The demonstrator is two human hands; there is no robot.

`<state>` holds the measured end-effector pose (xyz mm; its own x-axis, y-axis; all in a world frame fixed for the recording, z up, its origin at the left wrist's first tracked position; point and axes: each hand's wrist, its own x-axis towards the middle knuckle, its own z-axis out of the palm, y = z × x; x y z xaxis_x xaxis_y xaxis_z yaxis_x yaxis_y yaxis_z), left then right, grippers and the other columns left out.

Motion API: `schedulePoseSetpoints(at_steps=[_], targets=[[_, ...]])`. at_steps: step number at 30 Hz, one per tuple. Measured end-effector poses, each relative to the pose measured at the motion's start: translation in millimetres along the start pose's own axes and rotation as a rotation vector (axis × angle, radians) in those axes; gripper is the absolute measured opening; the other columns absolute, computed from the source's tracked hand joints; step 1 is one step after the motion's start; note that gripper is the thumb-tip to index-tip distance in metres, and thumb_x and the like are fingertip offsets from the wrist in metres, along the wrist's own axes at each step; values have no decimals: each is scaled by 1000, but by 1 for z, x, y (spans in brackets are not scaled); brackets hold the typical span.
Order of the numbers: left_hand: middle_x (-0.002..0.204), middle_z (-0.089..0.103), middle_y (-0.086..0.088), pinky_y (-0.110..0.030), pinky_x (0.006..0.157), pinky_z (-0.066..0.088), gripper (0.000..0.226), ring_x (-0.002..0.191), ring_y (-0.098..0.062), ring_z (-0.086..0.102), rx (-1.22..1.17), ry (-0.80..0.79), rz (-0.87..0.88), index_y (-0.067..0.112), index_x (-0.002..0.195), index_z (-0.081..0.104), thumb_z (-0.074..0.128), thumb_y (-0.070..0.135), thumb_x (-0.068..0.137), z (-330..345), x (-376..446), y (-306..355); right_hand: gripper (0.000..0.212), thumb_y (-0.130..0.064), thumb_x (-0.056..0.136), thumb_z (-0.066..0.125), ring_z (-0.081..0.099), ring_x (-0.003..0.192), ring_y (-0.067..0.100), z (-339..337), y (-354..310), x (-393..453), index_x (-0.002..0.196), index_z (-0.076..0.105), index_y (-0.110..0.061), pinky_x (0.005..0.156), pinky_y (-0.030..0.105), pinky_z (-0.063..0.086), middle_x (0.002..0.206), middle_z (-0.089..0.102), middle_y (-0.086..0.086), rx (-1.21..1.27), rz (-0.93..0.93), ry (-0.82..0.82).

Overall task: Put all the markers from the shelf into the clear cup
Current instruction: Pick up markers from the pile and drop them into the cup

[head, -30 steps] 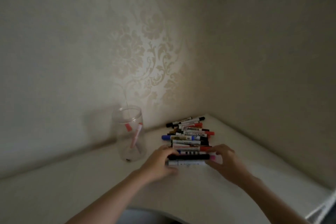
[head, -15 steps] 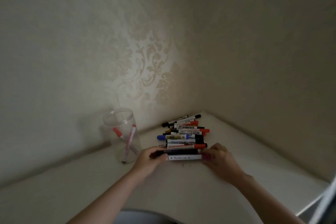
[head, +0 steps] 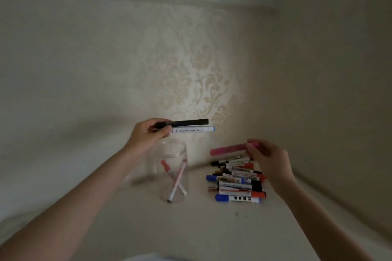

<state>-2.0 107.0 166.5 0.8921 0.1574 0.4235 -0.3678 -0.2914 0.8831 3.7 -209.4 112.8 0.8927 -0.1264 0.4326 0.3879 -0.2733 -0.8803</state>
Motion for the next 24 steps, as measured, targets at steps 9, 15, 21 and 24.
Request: schedulePoseSetpoints(at_steps=[9,15,21,24], targets=[[80,72,8,-10,63,41,18,76,-11,61,663,-137,35,28,89,75,79,11,83,-62,33,-5,23,-20,86,67,67,83,4,102,-52,37,109,64,-20,70,15,53,91,69,-6,28,-86,9],[95,71,1,-11,65,42,24,87,-11,63,863,-382,-24,15,108,77,79,19,84,-29,45,-23,23,-23,86,67,64,77,2,156,-34,36,108,64,-18,73,18,54,90,70,-6,-178,-186,-142],[98,73,3,-11,71,48,23,83,-8,66,647,-195,131,20,104,74,81,20,82,10,27,-20,31,-32,88,63,62,83,6,121,-7,38,118,62,-22,74,21,53,105,64,-8,-309,-186,-159],[94,74,8,-11,75,55,17,84,-3,69,501,-293,175,21,102,74,78,20,85,53,3,-15,23,-24,90,60,61,80,3,65,29,34,113,63,-22,65,13,47,102,66,-4,-363,-75,-141]])
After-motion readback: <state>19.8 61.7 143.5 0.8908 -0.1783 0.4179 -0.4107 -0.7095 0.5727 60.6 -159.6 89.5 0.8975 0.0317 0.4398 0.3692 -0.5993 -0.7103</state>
